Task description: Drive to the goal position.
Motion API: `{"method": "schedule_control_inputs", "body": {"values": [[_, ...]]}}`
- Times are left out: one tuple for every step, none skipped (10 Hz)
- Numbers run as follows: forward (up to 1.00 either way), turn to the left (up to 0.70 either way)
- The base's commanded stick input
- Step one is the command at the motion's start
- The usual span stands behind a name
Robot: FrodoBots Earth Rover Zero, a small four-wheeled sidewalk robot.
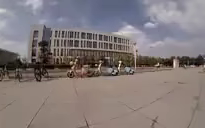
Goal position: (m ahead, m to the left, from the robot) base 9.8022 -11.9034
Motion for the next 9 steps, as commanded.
{"method": "schedule_control_inputs", "body": {"values": [[0.52,0.00],[0.23,0.00],[0.02,0.00],[0.00,0.00],[0.00,0.00],[0.02,0.00],[0.05,0.00],[0.16,-0.12],[0.19,-0.15]]}}
